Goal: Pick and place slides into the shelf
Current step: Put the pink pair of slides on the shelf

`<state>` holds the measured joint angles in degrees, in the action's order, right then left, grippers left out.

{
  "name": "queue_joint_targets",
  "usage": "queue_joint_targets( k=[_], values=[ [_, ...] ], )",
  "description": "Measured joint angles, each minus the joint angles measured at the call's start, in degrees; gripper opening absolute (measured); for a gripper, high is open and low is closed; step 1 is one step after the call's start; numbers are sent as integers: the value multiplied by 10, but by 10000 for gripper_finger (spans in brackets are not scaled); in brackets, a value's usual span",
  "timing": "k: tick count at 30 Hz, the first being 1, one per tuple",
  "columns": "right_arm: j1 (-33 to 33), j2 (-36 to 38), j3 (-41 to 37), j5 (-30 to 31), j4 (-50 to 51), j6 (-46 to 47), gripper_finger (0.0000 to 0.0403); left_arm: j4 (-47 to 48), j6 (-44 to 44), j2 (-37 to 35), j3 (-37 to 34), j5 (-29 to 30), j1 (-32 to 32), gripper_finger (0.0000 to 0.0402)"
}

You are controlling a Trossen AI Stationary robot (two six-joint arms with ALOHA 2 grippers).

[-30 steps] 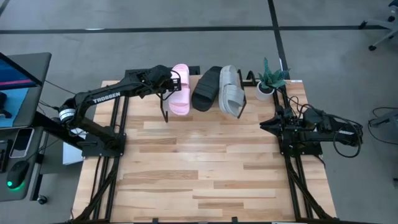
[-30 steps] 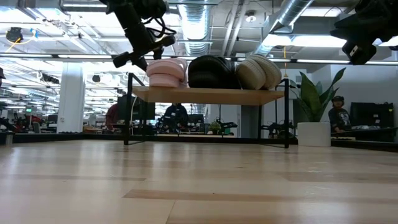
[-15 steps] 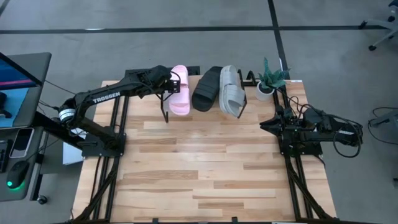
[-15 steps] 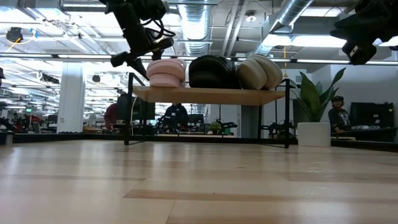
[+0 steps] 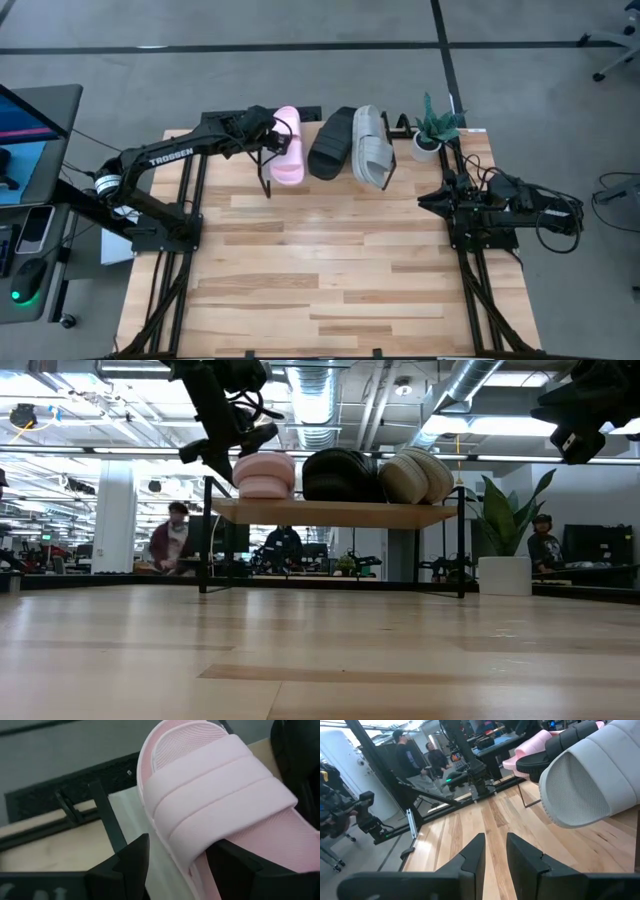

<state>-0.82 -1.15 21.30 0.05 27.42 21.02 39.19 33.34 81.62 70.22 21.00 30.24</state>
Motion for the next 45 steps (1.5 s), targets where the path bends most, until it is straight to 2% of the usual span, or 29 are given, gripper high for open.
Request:
queue_joint_targets(
  k=[9, 20, 34, 45],
  values=[
    [0, 0, 0, 0, 0, 0, 69, 1, -64, 0, 0, 8, 0, 181],
    [0, 0, 0, 0, 0, 0, 69, -10, -62, 0, 0, -69, 0, 181],
    [0, 0, 0, 0, 0, 0, 69, -16, 0, 0, 0, -132, 35, 181],
    [0, 0, 0, 0, 1, 0, 69, -23, -36, 1, 19, -136, 37, 181]
  ],
)
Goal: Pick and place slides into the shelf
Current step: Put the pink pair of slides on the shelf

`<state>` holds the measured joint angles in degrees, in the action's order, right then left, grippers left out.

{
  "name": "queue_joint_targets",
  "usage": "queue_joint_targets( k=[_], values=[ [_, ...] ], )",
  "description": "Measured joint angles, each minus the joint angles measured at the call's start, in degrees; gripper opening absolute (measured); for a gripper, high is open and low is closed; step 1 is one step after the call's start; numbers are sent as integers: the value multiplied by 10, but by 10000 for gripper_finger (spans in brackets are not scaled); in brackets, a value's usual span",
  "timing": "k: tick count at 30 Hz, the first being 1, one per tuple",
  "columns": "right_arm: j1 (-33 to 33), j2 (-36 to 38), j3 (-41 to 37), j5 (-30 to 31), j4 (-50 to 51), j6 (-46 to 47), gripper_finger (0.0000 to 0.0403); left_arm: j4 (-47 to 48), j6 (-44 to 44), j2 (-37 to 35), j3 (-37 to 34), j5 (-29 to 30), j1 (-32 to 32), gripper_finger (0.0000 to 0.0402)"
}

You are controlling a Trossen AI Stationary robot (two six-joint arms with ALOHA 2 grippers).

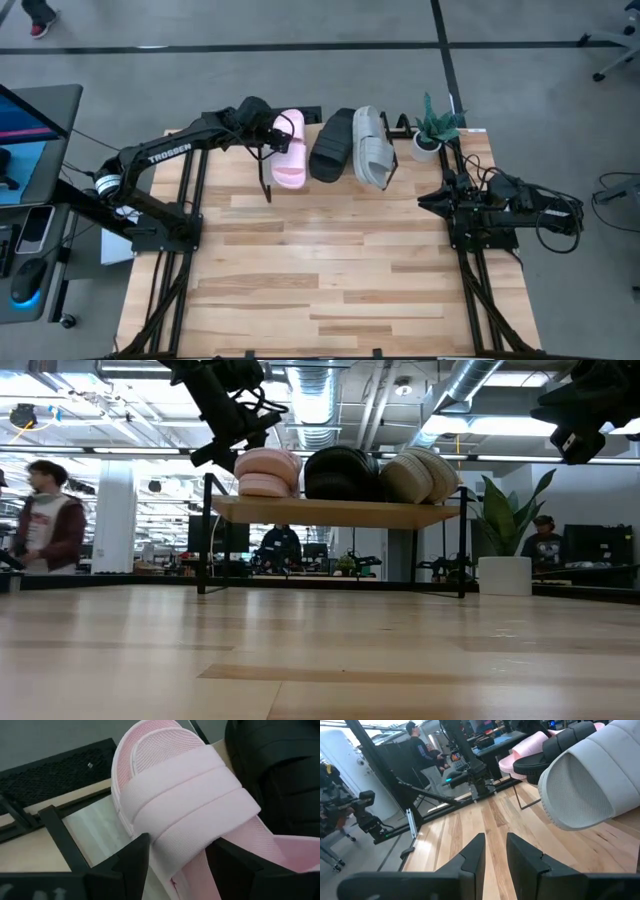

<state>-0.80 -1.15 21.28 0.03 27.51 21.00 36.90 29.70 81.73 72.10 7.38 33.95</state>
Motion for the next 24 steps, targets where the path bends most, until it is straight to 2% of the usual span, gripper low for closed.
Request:
queue_joint_targets(
  k=[12, 24],
  values=[
    [0, 0, 0, 0, 0, 0, 69, 72, -1, -1, 13, 2, 1, 180],
    [0, 0, 0, 0, 1, 0, 69, 68, 10, -1, 13, -74, 25, 180]
  ],
)
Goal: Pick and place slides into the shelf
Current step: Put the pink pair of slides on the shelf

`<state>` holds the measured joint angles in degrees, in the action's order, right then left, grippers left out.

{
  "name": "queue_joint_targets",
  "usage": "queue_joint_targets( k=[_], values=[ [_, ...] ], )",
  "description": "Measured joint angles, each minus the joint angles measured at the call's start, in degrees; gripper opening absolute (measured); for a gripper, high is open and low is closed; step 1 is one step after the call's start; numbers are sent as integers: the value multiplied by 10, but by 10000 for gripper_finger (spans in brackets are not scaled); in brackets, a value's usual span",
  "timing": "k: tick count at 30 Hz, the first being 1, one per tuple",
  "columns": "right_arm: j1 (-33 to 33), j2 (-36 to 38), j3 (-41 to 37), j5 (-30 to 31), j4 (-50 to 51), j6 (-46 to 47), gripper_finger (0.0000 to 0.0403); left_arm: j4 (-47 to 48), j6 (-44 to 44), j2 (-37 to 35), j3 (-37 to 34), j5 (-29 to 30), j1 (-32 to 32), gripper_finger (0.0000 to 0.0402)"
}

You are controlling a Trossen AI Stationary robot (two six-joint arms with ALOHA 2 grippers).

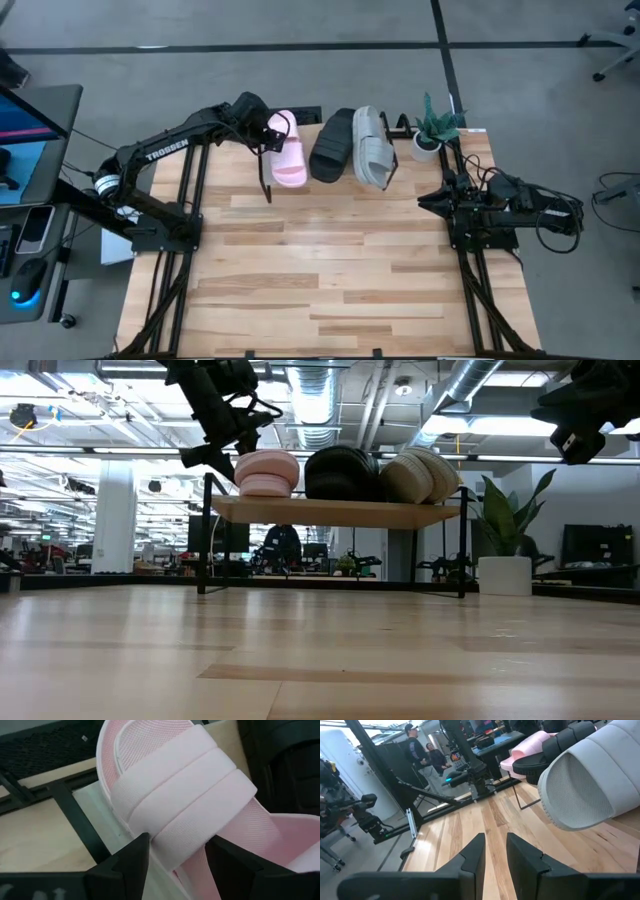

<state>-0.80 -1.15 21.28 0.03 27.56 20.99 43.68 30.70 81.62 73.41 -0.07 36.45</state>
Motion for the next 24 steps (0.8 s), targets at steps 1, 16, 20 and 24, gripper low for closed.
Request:
queue_joint_targets(
  k=[1, 16, 20, 24],
  values=[
    [0, 0, 0, 0, 0, 0, 69, -1, 0, 0, 0, -5, 2, 181],
    [0, 0, 0, 0, 1, 0, 69, -20, 29, -2, -1, -73, 25, 180],
    [0, 0, 0, 0, 1, 0, 69, -25, 28, -3, -1, -67, 26, 180],
    [0, 0, 0, 0, 1, 0, 69, -26, 17, -3, -1, -60, 26, 180]
  ],
)
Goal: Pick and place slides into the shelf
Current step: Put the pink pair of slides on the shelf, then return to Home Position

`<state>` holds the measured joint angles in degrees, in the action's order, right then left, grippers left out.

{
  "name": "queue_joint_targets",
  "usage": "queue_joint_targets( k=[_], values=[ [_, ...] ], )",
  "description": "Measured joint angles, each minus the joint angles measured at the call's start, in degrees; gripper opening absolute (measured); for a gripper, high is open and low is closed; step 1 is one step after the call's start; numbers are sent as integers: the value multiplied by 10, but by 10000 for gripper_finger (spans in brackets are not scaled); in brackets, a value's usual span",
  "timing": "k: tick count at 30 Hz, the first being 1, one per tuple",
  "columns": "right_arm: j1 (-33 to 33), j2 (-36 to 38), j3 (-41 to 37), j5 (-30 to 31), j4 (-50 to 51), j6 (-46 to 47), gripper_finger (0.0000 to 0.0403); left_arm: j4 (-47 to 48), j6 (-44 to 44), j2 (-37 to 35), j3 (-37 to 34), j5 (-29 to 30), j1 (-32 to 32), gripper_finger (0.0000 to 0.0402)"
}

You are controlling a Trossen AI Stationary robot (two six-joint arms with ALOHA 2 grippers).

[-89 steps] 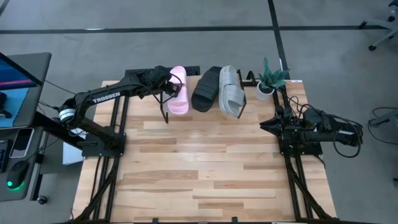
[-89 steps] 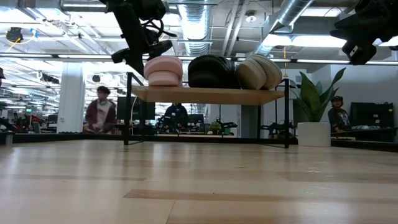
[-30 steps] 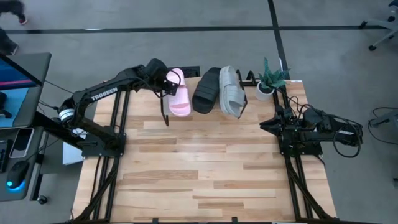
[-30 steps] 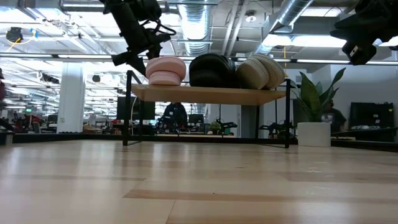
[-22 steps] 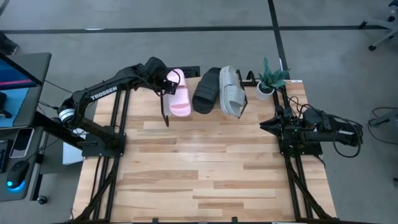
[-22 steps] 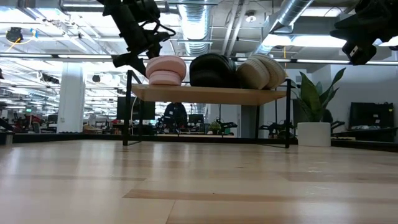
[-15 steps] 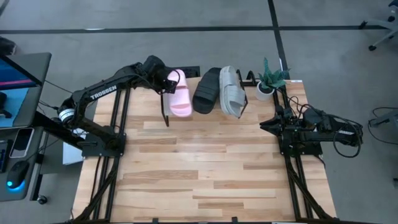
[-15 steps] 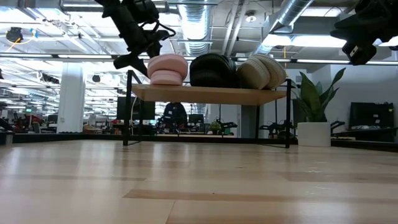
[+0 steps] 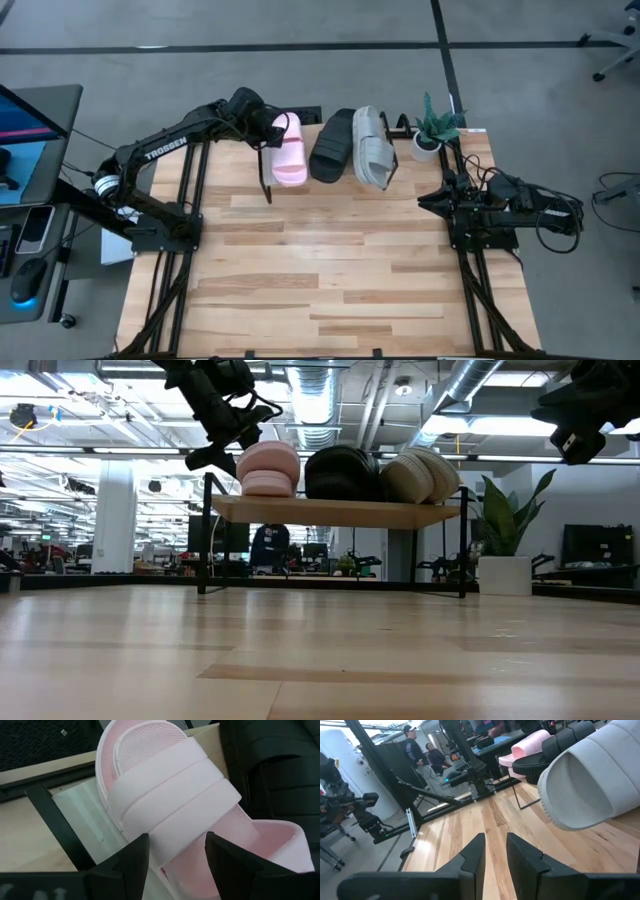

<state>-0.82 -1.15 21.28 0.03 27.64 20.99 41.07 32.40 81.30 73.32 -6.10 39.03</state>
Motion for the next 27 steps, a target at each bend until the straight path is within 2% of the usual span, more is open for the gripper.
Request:
queue_joint_targets(
  k=[14, 22, 27],
  values=[
    [0, 0, 0, 0, 0, 0, 69, 12, -20, -15, 0, -1, 7, 180],
    [0, 0, 0, 0, 0, 0, 69, 10, -37, -61, 0, 0, 17, 180],
    [0, 0, 0, 0, 0, 0, 69, -33, -101, -112, 0, -7, 13, 180]
  ],
)
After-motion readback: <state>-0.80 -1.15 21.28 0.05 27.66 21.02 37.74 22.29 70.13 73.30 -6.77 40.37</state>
